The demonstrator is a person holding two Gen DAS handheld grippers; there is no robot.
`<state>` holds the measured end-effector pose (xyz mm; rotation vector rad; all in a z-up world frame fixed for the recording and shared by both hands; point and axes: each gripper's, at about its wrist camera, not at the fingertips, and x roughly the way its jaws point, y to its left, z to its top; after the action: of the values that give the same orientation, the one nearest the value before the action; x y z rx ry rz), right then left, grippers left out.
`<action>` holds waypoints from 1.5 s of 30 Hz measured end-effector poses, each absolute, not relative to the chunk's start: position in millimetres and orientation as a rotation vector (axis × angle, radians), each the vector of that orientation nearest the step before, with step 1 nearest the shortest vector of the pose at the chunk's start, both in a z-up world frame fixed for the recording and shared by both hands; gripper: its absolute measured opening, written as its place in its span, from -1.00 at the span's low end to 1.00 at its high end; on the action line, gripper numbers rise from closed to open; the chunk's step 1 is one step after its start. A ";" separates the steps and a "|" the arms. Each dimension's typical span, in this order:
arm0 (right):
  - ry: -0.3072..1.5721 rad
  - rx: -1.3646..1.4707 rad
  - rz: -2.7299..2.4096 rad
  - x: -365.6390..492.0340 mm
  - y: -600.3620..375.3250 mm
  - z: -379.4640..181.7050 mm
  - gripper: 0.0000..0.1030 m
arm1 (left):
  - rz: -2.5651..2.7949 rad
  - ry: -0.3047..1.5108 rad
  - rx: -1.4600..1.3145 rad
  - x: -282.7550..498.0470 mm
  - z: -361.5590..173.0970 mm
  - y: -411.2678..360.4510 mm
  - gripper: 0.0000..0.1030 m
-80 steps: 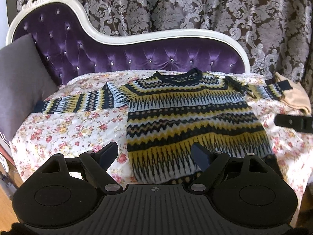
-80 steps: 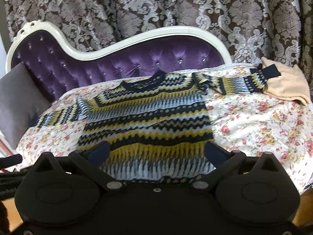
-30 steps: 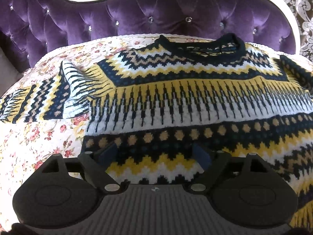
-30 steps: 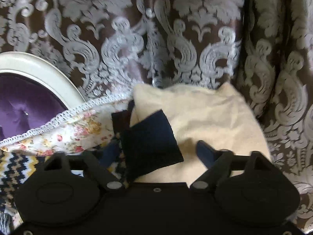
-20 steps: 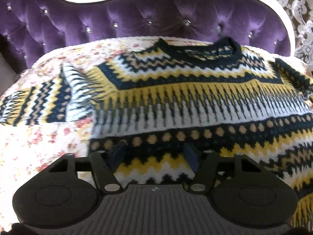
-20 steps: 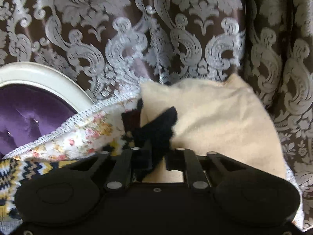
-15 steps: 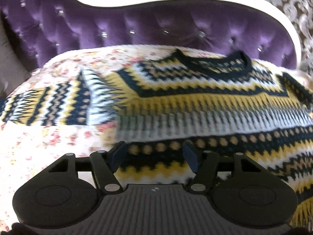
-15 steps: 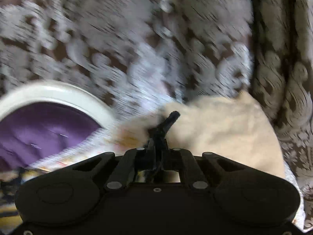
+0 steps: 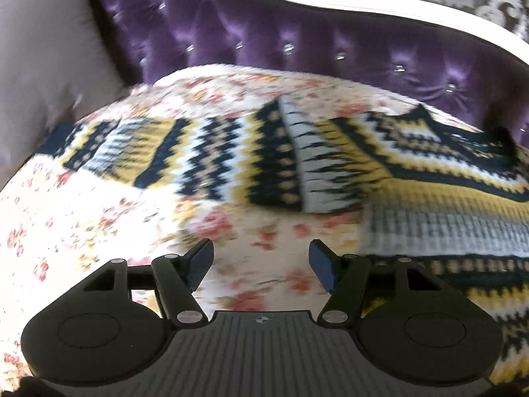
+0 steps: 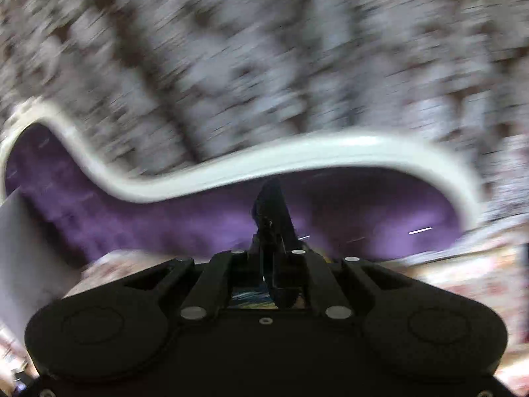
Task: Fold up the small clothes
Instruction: 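Fold the held sleeve across the sweater body with the right tool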
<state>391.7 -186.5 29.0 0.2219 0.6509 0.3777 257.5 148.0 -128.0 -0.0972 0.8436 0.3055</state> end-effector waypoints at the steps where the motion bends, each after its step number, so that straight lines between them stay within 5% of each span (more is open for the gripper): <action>1: 0.663 0.198 0.415 393.7 -162.6 20.6 -0.78 | 0.313 0.846 -0.103 256.7 -129.9 153.3 0.21; 11: 0.873 0.084 0.584 404.4 -6.6 -96.1 -0.75 | 0.311 0.841 -0.114 249.3 -131.3 166.4 0.22; 17: 0.882 0.114 0.591 394.4 -1.7 -107.7 -0.20 | 0.305 0.841 -0.115 248.5 -131.2 165.6 0.22; 34: 0.807 0.217 0.048 382.5 -266.2 -86.9 0.00 | 0.138 0.796 -0.107 285.8 -95.5 101.9 0.21; 45: 0.838 0.357 0.047 404.0 -319.8 -127.5 0.10 | 0.109 0.970 -0.036 344.1 -137.8 56.6 0.23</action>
<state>404.0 -319.8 -127.5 0.3569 0.8384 0.0469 344.1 56.6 -137.8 -0.0364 0.9696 0.1090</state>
